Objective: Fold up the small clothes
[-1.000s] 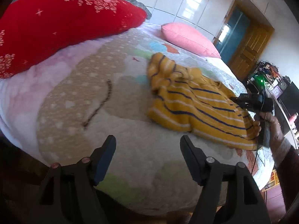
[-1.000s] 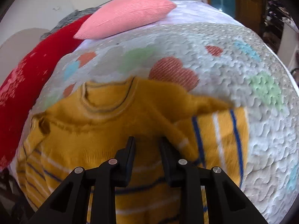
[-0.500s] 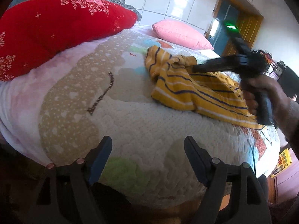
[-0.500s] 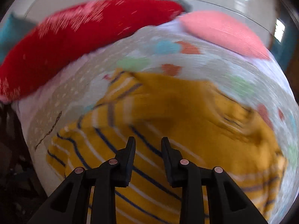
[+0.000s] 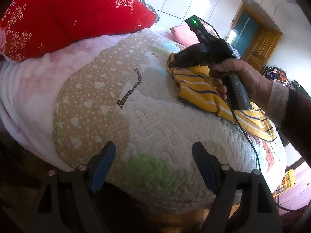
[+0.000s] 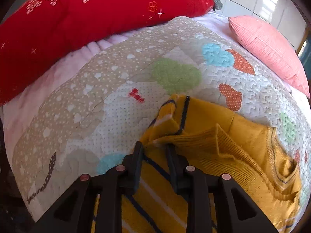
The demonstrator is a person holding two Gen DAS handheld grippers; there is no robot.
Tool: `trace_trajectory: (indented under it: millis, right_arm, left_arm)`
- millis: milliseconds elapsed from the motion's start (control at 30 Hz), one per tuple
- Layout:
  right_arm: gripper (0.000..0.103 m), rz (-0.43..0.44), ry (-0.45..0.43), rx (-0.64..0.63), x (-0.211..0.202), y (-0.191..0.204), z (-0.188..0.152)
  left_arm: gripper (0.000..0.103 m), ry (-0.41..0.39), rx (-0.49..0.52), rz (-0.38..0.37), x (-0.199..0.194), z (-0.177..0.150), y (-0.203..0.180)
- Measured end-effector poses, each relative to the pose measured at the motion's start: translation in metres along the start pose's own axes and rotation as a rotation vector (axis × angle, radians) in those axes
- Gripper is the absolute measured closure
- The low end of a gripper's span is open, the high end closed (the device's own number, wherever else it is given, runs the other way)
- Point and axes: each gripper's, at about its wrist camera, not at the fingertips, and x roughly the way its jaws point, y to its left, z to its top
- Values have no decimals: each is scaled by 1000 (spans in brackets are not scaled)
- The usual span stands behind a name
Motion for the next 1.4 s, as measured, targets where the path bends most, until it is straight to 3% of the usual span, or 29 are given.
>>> trace_trajectory:
  millis: [67,100,200,367,567,733,833,1000,1233,1400]
  right_arm:
    - [36,58,16,1,5,2,-1]
    - [31,50,16,-25,6,8,0]
    - [31,-11,-25,-104,-10,26,0]
    - [31,103,-196,-10,-93,9,-15]
    - [27,129,-254,111,-169,-57,-102]
    - [27,-8,-263,280,-213,-139,-209]
    - [24,-93,-287,449,-238,-192,-280]
    - [24,-50,-332,706,-243,-250,-356]
    - [24,82,-413,810,-232,-276,-390]
    - [24,100,-429,790,-225,-272,-398]
  left_arm:
    - [23,-1,12,5,-3,-1,-5]
    - [23,-1,15,6,-4,-1,-7]
    - [23,-2,26,14,-9,0,-13]
    - [23,11,45,33,-13,0,-22]
    - [23,16,90,26,-16,2,-45]
    - [23,45,178,-7,-15,3,-81]
    - [23,67,216,-21,-10,3,-104]
    - [22,143,222,-47,17,2,-144]
    - [22,232,214,-84,40,2,-191]
    - [22,243,253,-104,48,7,-221]
